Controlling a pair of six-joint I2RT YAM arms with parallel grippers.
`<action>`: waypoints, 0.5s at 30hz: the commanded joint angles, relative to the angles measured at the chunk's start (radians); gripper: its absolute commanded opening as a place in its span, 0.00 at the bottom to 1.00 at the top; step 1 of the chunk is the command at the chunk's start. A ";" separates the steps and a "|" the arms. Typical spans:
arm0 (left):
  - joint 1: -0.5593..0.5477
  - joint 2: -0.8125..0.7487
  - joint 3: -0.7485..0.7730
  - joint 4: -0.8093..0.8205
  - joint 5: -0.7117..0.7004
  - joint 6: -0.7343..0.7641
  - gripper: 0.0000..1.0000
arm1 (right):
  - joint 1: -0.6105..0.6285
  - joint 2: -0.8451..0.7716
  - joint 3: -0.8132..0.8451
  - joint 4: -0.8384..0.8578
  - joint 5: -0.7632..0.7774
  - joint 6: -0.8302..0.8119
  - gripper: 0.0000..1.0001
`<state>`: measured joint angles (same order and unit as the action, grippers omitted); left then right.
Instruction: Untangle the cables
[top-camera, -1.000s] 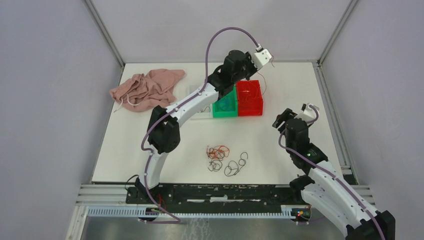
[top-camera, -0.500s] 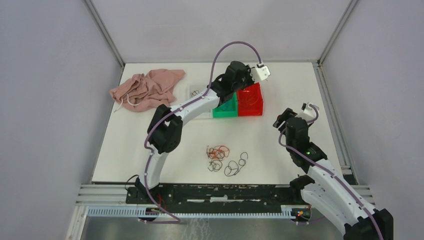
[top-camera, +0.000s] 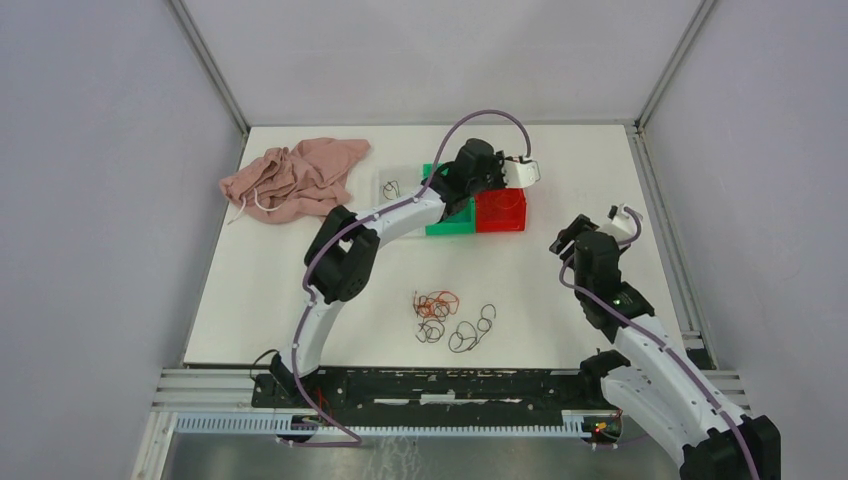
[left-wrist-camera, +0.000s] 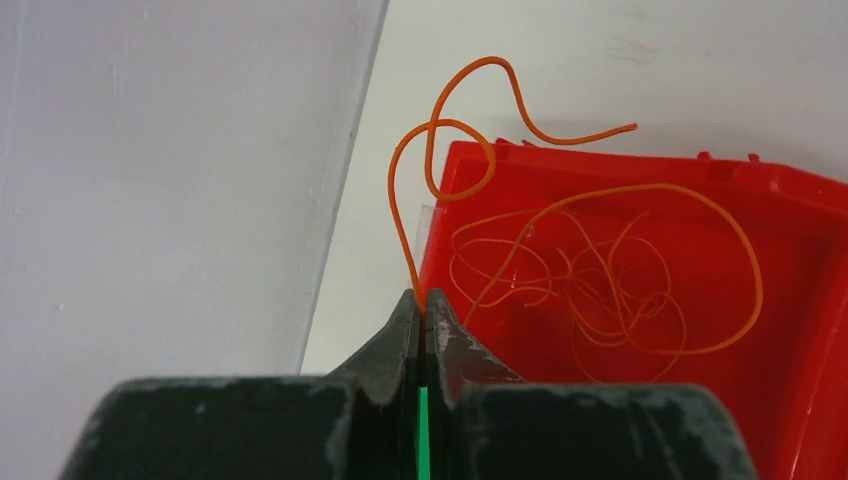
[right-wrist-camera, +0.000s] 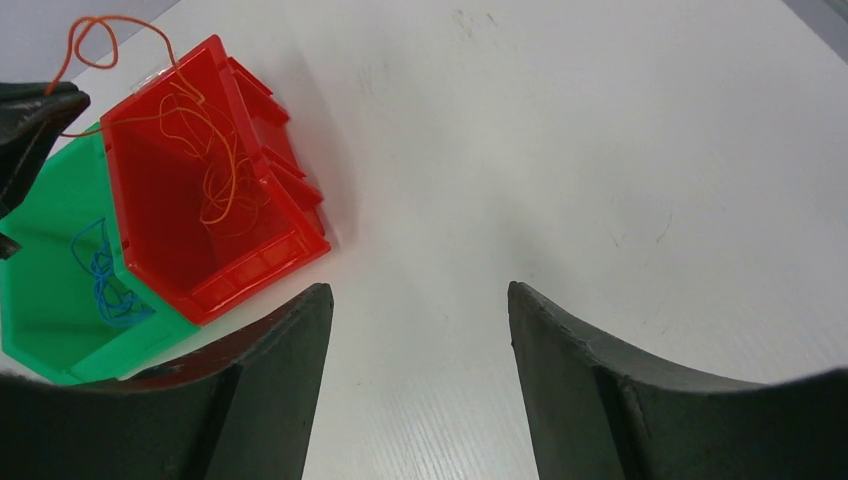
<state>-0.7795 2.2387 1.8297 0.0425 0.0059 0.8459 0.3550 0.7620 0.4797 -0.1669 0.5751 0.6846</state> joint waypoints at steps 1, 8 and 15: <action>-0.002 -0.013 -0.018 0.052 0.073 0.107 0.03 | -0.036 0.017 0.019 0.041 -0.048 0.040 0.71; -0.003 -0.003 0.062 -0.224 0.285 0.243 0.03 | -0.123 0.073 0.064 0.048 -0.185 0.074 0.71; -0.003 0.038 0.110 -0.298 0.225 0.374 0.03 | -0.205 0.174 0.124 0.078 -0.326 0.128 0.71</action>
<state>-0.7811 2.2578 1.8923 -0.2150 0.2256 1.0847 0.1867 0.8791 0.5243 -0.1650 0.3550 0.7643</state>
